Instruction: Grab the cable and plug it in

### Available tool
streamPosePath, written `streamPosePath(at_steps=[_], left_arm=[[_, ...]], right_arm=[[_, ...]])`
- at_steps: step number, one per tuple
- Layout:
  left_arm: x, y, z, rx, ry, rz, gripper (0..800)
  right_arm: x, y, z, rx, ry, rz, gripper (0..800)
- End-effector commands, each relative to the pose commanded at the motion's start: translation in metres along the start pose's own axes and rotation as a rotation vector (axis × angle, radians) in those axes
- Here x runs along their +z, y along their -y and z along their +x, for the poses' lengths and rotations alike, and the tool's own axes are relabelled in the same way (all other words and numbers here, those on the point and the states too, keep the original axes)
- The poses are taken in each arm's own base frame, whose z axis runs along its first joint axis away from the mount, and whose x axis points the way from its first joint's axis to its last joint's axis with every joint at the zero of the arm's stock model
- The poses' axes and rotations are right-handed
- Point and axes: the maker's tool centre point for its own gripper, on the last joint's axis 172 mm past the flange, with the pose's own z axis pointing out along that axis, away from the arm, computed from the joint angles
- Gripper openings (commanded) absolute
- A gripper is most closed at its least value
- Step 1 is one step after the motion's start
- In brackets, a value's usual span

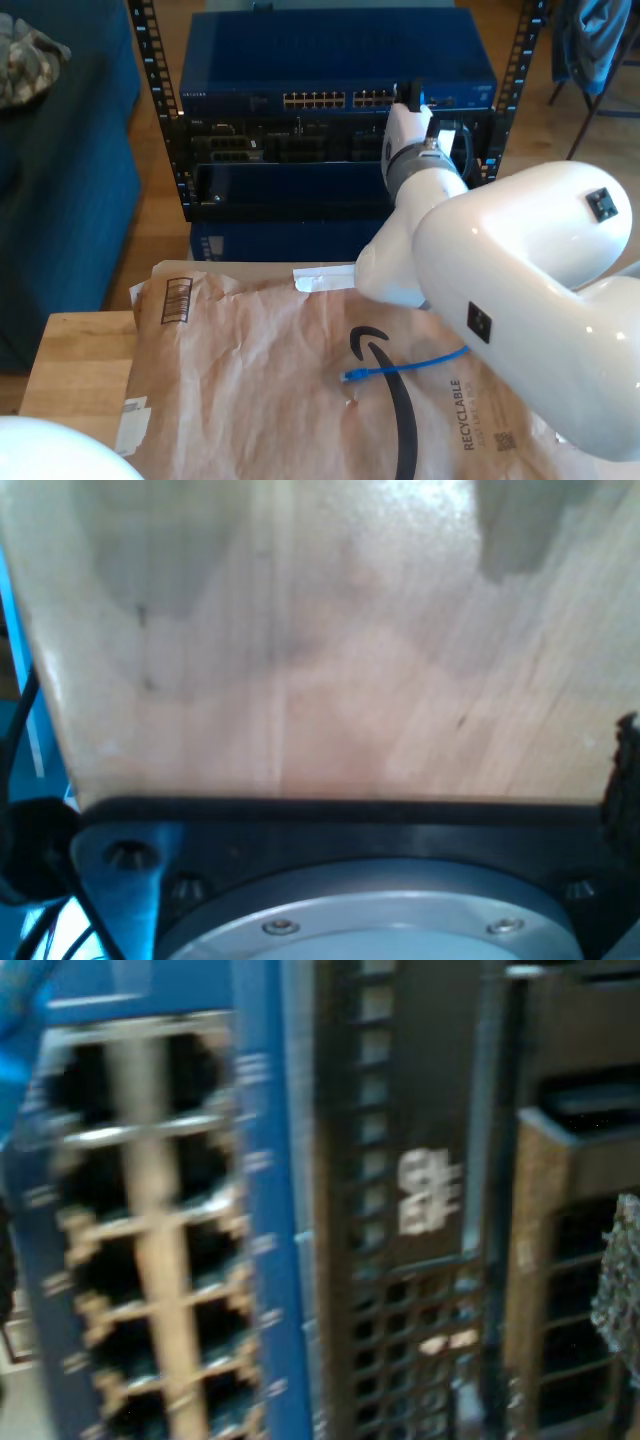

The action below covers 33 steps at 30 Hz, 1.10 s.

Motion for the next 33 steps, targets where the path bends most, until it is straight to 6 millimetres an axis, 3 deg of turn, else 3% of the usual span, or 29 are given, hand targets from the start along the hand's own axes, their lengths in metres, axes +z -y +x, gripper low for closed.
streamPosePath(at_steps=[7, 15, 20, 26, 29, 33], left_arm=[[0.000, 0.000, 0.000, 0.000, 0.000, 0.000, 800], [0.000, 0.000, 0.000, 0.000, 0.000, 0.000, 799], [0.000, 0.000, 0.000, 0.000, 0.000, 0.000, 800], [0.000, 0.000, 0.000, 0.000, 0.000, 0.000, 800], [0.000, 0.000, 0.000, 0.000, 0.000, 0.000, 800], [0.000, 0.000, 0.000, 0.000, 0.000, 0.000, 800]], right_arm=[[0.007, -0.024, -0.006, 0.003, 0.023, -0.096, 793], [0.004, -0.001, -0.007, 0.015, 0.026, -0.054, 793], [-0.041, 0.054, 0.008, 0.017, 0.002, 0.081, 759], [-0.093, 0.040, 0.029, -0.010, 0.001, 0.039, 759], [-0.111, 0.043, 0.040, -0.050, 0.004, 0.024, 757], [-0.128, 0.039, 0.084, -0.163, 0.001, -0.087, 748]])
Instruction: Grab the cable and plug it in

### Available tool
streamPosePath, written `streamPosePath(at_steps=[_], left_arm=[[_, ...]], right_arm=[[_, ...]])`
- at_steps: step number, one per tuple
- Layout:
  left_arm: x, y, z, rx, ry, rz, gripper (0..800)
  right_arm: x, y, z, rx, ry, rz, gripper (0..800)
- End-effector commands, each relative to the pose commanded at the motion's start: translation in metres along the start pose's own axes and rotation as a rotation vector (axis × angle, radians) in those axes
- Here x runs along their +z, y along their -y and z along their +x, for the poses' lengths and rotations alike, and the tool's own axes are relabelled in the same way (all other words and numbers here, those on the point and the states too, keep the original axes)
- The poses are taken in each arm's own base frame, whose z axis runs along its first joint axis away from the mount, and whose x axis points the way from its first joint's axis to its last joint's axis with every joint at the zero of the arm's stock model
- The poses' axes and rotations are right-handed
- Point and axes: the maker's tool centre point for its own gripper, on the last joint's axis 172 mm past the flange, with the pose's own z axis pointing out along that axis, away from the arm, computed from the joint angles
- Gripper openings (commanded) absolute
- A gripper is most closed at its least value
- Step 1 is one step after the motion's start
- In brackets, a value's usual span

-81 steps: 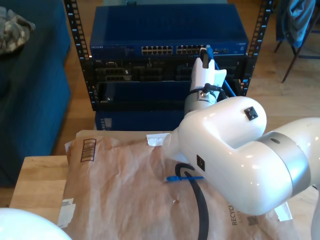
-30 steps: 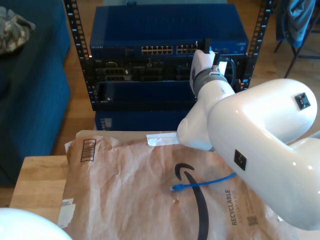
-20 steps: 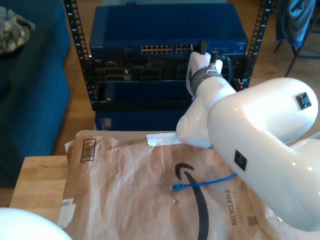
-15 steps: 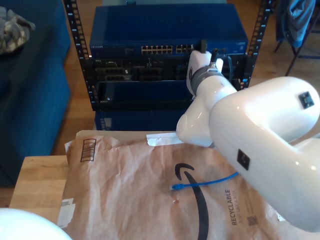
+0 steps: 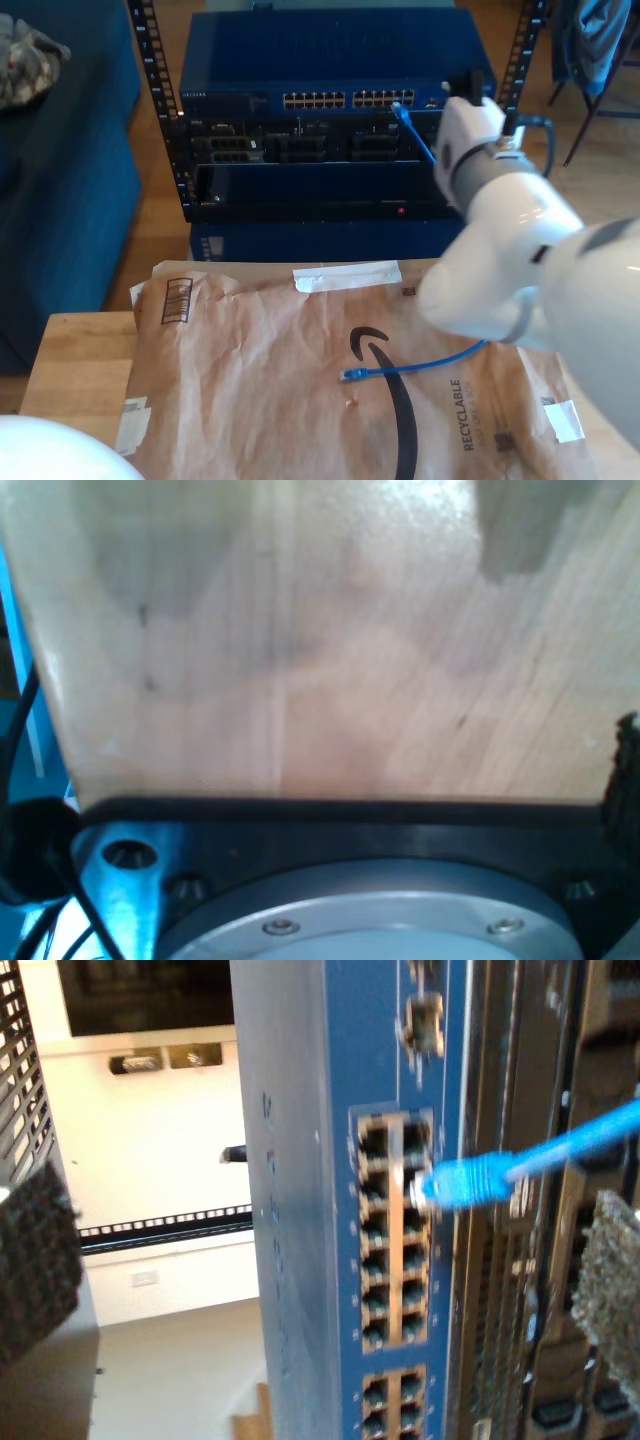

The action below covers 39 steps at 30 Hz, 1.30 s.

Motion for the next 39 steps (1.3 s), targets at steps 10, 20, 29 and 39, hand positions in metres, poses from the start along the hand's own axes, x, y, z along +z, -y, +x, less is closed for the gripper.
streamPosePath(at_steps=[10, 20, 29, 39], left_arm=[[0.000, 0.000, 0.000, 0.000, 0.000, 0.000, 800], [0.000, 0.000, 0.000, 0.000, 0.000, 0.000, 800], [0.000, 0.000, 0.000, 0.000, 0.000, 0.000, 800], [0.000, 0.000, 0.000, 0.000, 0.000, 0.000, 800]], right_arm=[[-0.124, -0.071, 0.200, -0.251, -0.082, -0.359, 794], [-0.344, -0.238, 0.300, -0.221, -0.172, -0.892, 797], [-0.399, -0.350, 0.268, -0.196, 0.030, -1.091, 798], [-0.414, -0.420, 0.232, -0.081, 0.194, -1.122, 797]])
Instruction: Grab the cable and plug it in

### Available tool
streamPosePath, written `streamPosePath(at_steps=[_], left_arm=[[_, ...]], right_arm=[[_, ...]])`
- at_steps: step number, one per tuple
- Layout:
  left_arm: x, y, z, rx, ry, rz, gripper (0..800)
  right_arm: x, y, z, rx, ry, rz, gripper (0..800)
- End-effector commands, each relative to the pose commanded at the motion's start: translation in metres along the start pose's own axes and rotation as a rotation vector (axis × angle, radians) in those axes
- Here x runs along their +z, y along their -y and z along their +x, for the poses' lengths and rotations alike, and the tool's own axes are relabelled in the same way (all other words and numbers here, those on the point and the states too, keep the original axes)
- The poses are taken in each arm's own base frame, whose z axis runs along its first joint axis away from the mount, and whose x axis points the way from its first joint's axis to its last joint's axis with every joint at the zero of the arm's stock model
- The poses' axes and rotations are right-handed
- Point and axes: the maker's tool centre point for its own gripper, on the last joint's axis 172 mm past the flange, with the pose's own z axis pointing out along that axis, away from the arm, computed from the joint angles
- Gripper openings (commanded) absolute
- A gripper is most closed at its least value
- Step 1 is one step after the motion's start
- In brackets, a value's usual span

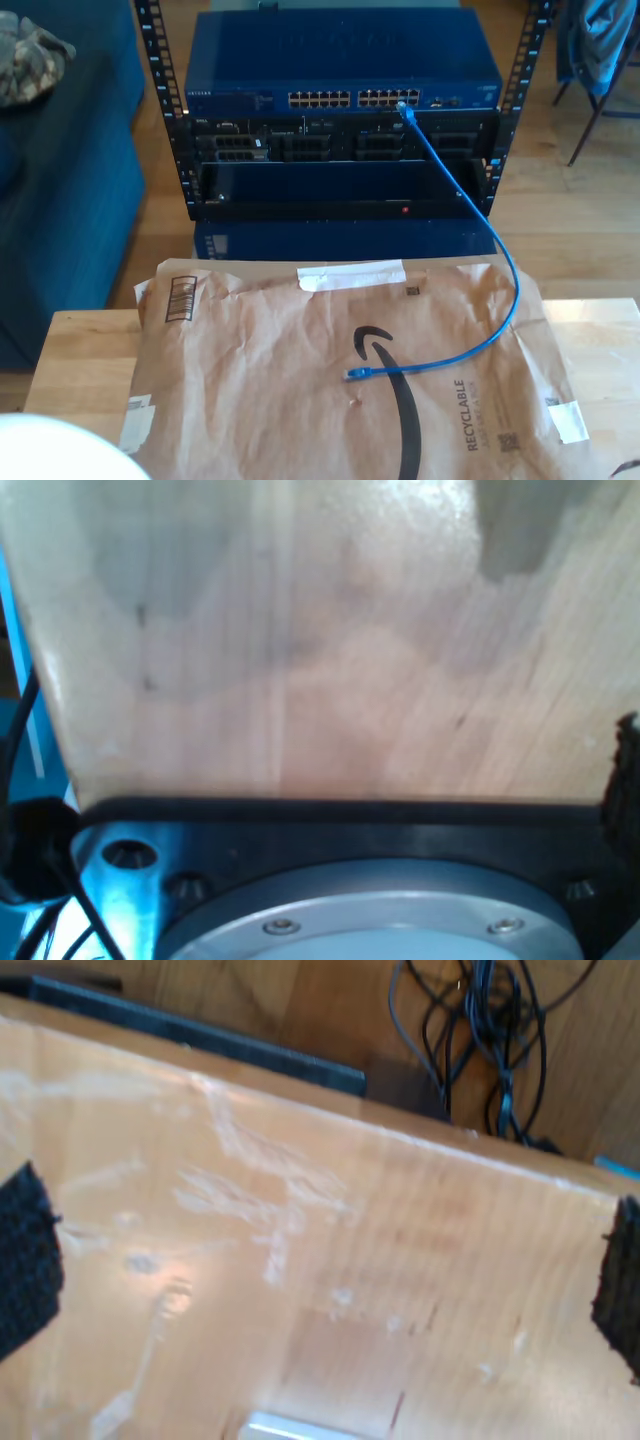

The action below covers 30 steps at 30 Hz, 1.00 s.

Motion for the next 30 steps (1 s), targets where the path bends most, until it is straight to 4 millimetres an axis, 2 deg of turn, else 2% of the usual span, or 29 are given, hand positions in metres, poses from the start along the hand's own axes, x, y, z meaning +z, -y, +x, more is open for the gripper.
streamPosePath(at_steps=[8, 11, 13, 16, 30], left_arm=[[0.000, 0.000, 0.000, 0.000, 0.000, 0.000, 800], [0.000, 0.000, 0.000, 0.000, 0.000, 0.000, 800], [0.000, 0.000, 0.000, 0.000, 0.000, 0.000, 800], [0.000, 0.000, 0.000, 0.000, 0.000, 0.000, 799], [0.000, 0.000, 0.000, 0.000, 0.000, 0.000, 800]], right_arm=[[0.024, -0.002, -0.022, 0.025, 0.114, 0.009, 797], [0.048, -0.004, -0.037, 0.034, 0.170, 0.011, 796], [0.063, -0.007, -0.041, 0.045, 0.159, 0.008, 797], [0.065, -0.009, -0.036, 0.056, 0.136, 0.005, 798], [0.067, -0.009, -0.039, 0.059, 0.140, 0.007, 798]])
